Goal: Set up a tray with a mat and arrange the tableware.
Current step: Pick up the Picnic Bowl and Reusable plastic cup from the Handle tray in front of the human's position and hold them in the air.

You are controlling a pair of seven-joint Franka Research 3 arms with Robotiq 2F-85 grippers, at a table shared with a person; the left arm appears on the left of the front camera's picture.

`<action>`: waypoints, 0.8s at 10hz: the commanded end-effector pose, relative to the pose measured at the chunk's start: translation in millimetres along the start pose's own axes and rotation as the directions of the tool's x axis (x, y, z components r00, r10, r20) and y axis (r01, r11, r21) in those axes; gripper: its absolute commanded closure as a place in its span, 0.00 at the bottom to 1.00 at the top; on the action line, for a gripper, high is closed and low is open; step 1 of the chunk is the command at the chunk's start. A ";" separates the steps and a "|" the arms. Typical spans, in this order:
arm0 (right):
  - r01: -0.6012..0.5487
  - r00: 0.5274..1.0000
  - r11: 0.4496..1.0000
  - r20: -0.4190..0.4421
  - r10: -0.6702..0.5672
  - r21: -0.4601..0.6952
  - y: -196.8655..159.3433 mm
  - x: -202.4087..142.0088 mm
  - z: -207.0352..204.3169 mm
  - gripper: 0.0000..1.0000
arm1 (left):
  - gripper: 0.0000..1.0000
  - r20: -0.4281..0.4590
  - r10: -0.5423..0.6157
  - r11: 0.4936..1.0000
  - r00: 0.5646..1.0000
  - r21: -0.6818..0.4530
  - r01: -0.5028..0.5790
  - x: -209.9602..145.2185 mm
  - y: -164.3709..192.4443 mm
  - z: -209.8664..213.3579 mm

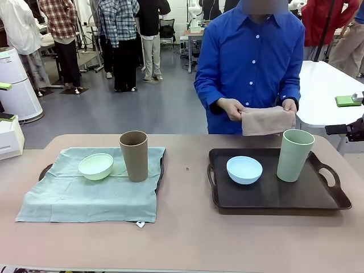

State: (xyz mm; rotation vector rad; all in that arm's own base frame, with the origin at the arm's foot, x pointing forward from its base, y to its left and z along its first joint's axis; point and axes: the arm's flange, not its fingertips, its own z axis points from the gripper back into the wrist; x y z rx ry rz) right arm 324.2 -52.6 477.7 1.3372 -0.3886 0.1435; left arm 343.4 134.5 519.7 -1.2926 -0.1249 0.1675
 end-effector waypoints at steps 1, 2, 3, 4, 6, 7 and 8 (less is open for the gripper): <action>-0.007 1.000 1.000 0.004 0.007 0.017 0.1 0.7 -0.1 0.00 | 0.21 0.000 -0.018 1.000 1.000 -0.013 0.018 0.4 -0.3 2.1; -0.007 1.000 1.000 0.004 0.007 0.017 0.1 0.7 -0.1 0.00 | 0.21 0.000 -0.018 1.000 1.000 -0.013 0.018 0.4 -0.3 2.1; -0.007 1.000 1.000 0.004 0.007 0.017 0.1 0.7 -0.1 0.00 | 0.21 0.000 -0.018 1.000 1.000 -0.013 0.018 0.4 -0.3 2.1; -0.007 1.000 1.000 0.004 0.007 0.017 0.1 0.7 -0.1 0.00 | 0.21 0.000 -0.018 1.000 1.000 -0.013 0.018 0.4 -0.3 2.1; -0.007 1.000 1.000 0.004 0.007 0.017 0.1 0.7 -0.1 0.00 | 0.21 0.000 -0.018 1.000 1.000 -0.013 0.018 0.4 -0.3 2.1; -0.007 1.000 1.000 0.004 0.007 0.017 0.1 0.7 -0.1 0.00 | 0.21 0.000 -0.018 1.000 1.000 -0.013 0.018 0.4 -0.3 2.1; -0.007 1.000 1.000 0.004 0.007 0.017 0.1 0.7 -0.1 0.00 | 0.21 0.000 -0.018 1.000 1.000 -0.013 0.018 0.4 -0.3 2.1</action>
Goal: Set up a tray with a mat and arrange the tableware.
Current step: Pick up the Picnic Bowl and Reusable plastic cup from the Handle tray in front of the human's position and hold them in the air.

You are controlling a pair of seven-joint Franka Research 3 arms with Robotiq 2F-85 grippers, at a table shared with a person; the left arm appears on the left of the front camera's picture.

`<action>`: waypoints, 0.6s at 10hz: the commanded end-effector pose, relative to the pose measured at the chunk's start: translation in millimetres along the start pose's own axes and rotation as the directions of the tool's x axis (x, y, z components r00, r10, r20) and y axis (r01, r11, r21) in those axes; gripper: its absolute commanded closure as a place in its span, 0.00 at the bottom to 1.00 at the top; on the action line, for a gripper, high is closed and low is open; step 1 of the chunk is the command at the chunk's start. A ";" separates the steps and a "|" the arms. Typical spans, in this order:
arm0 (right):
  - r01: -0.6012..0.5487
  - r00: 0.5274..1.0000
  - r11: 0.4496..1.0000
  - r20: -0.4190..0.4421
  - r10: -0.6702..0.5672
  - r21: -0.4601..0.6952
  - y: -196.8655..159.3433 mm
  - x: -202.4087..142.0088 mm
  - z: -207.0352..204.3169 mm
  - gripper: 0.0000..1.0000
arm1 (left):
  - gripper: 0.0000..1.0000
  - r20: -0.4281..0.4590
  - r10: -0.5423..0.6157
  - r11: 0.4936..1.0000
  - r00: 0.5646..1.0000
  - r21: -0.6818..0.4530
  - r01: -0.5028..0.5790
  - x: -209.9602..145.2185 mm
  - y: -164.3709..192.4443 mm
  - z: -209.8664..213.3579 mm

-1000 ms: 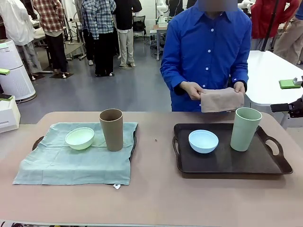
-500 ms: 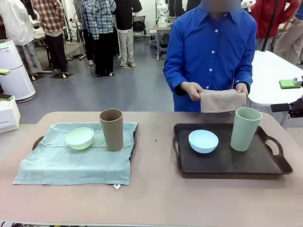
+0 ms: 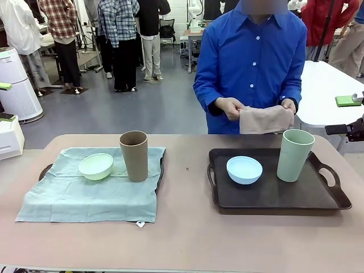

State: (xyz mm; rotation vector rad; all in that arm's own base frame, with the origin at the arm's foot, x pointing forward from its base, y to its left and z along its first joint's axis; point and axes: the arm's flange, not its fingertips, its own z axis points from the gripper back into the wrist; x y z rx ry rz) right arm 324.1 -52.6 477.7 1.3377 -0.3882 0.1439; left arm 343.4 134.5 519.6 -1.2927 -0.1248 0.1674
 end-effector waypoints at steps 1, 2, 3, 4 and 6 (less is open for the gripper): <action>-0.007 1.000 1.000 0.005 0.007 0.016 0.0 0.8 0.0 0.00 | 0.21 0.000 -0.018 1.000 1.000 -0.013 0.018 0.4 -0.3 2.2; -0.007 1.000 1.000 0.005 0.007 0.016 0.0 0.8 0.0 0.00 | 0.21 0.000 -0.018 1.000 1.000 -0.013 0.018 0.4 -0.3 2.2; -0.007 1.000 1.000 0.005 0.007 0.016 0.0 0.8 0.0 0.00 | 0.21 0.000 -0.018 1.000 1.000 -0.013 0.018 0.4 -0.3 2.2; -0.007 1.000 1.000 0.005 0.007 0.016 0.0 0.8 0.0 0.00 | 0.21 0.000 -0.018 1.000 1.000 -0.013 0.018 0.4 -0.3 2.2; 0.000 1.000 1.000 0.000 0.000 0.000 0.0 0.0 0.0 0.00 | 0.21 0.000 0.000 1.000 1.000 0.000 0.000 0.0 0.0 0.0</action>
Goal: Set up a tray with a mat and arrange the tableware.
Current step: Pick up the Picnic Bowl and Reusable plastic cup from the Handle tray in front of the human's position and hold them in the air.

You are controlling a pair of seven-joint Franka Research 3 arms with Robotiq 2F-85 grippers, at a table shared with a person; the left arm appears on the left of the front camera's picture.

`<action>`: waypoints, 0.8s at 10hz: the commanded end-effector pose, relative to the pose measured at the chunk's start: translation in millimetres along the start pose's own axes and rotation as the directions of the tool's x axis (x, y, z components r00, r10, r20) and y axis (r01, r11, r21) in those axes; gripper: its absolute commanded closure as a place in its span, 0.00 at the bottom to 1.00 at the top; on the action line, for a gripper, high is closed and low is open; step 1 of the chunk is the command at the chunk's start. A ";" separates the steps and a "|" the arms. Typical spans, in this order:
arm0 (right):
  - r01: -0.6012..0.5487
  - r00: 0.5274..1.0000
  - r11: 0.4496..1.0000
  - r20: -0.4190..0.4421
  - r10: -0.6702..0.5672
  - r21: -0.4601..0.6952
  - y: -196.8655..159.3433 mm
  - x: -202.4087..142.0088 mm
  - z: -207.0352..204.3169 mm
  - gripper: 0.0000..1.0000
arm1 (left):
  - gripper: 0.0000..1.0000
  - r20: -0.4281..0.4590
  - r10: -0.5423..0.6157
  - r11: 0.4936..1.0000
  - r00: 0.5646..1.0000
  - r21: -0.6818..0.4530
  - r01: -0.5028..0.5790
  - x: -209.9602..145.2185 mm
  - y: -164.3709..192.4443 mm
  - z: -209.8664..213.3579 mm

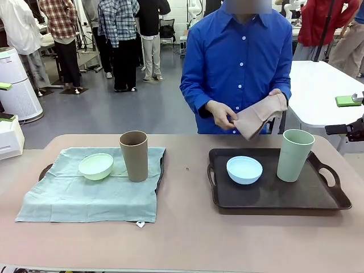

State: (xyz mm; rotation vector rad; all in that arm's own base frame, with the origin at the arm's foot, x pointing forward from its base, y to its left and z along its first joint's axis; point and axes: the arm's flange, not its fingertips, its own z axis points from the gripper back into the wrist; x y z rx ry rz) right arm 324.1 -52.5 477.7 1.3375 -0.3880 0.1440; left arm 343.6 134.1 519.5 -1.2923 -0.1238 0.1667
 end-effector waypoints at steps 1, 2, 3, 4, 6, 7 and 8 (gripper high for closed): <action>-0.166 0.985 0.982 -0.069 0.160 -0.088 14.0 24.8 18.8 0.00 | 0.21 0.008 -0.067 0.985 0.998 0.158 0.065 -6.5 -31.2 -4.1; -0.292 0.942 0.949 -0.209 0.262 -0.123 28.5 46.4 33.1 0.00 | 0.21 -0.006 -0.142 0.941 0.990 0.310 0.137 -11.6 -65.4 -18.4; -0.379 0.869 0.925 -0.358 0.341 -0.039 43.5 64.5 46.5 0.00 | 0.21 -0.014 -0.213 0.877 0.977 0.438 0.198 -20.1 -103.7 -38.1; -0.416 0.800 0.909 -0.459 0.387 0.041 48.9 78.0 57.7 0.00 | 0.21 -0.031 -0.272 0.807 0.962 0.537 0.245 -30.2 -133.3 -58.4; -0.426 0.668 0.879 -0.581 0.465 0.213 45.1 104.1 80.9 0.00 | 0.21 -0.045 -0.345 0.632 0.938 0.727 0.267 -49.9 -182.6 -106.6; -0.376 0.616 0.883 -0.637 0.464 0.280 34.9 114.7 92.0 0.00 | 0.21 -0.068 -0.341 0.572 0.938 0.777 0.264 -55.8 -199.2 -135.0; -0.338 0.586 0.871 -0.644 0.492 0.357 24.6 122.6 101.3 0.00 | 0.21 -0.086 -0.308 0.534 0.947 0.809 0.247 -55.0 -210.2 -164.0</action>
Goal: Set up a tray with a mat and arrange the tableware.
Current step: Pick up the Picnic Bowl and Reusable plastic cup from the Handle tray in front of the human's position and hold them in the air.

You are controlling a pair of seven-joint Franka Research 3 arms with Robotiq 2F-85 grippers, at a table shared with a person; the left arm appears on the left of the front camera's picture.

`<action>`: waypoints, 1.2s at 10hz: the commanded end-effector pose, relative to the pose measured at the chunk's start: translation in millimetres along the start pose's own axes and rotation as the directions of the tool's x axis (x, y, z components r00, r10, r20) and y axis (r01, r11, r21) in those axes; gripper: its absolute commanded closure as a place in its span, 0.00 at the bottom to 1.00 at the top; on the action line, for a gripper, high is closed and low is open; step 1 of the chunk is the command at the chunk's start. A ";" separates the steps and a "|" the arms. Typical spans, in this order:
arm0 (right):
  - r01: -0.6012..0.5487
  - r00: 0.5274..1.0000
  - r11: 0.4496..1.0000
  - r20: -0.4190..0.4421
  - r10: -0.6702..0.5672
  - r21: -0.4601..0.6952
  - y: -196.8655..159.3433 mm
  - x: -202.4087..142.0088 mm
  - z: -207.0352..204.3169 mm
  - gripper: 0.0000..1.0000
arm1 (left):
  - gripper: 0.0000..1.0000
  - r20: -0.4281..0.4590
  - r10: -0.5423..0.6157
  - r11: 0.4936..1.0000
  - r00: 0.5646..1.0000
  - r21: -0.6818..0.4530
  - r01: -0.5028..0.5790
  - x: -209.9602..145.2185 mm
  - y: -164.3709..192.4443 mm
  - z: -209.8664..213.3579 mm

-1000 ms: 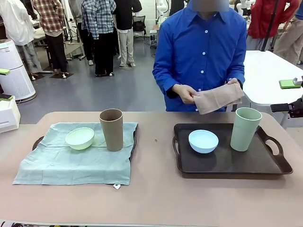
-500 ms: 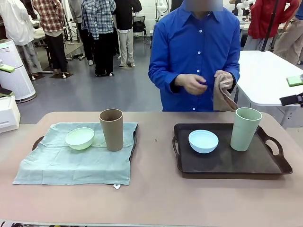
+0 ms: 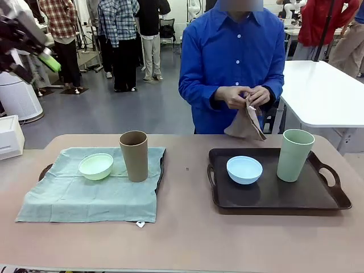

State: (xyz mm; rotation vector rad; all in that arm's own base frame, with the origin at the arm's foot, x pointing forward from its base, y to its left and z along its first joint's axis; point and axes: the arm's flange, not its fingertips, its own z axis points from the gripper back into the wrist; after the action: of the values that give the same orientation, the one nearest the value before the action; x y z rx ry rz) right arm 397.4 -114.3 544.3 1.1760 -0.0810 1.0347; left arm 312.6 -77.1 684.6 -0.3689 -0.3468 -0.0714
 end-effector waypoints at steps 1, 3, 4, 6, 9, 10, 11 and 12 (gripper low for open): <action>-0.059 0.998 0.986 -0.028 0.064 0.156 -8.9 -14.2 57.9 0.00 | 0.21 -0.065 0.056 0.991 0.996 0.123 -0.048 20.8 -32.6 -33.3; -0.074 0.997 0.982 0.027 0.070 0.172 -29.0 -14.8 59.3 0.00 | 0.21 -0.081 -0.017 0.988 0.997 0.149 0.029 15.6 -95.1 -68.8; -0.076 0.996 0.986 0.049 0.069 0.149 -33.2 -15.7 55.7 0.00 | 0.21 -0.077 -0.036 0.991 0.996 0.129 0.046 12.6 -112.0 -76.1; -0.106 0.982 0.994 0.158 0.104 0.003 -28.8 -16.1 50.6 0.00 | 0.21 -0.097 -0.052 0.995 0.994 0.079 0.060 7.8 -119.4 -80.5; -0.084 0.993 0.994 0.091 0.078 0.064 -58.8 -29.5 -5.8 0.00 | 0.21 -0.104 -0.065 0.993 0.992 0.093 0.075 3.3 -127.6 -89.2; -0.084 0.993 0.994 0.091 0.078 0.064 -58.8 -29.5 -5.8 0.00 | 0.21 -0.104 -0.065 0.993 0.992 0.093 0.075 3.3 -127.6 -89.2; -0.084 0.993 0.994 0.091 0.078 0.064 -58.8 -29.5 -5.8 0.00 | 0.21 -0.104 -0.065 0.993 0.992 0.093 0.075 3.3 -127.6 -89.2; -0.084 0.993 0.994 0.091 0.078 0.064 -58.8 -29.5 -5.8 0.00 | 0.21 -0.104 -0.065 0.993 0.992 0.093 0.075 3.3 -127.6 -89.2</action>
State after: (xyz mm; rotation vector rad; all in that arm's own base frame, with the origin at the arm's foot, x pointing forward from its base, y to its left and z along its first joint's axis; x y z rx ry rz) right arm 421.2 -124.4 483.9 1.3029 -0.1678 1.0500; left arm 327.2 -226.1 652.6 -0.2703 -0.2532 -0.1585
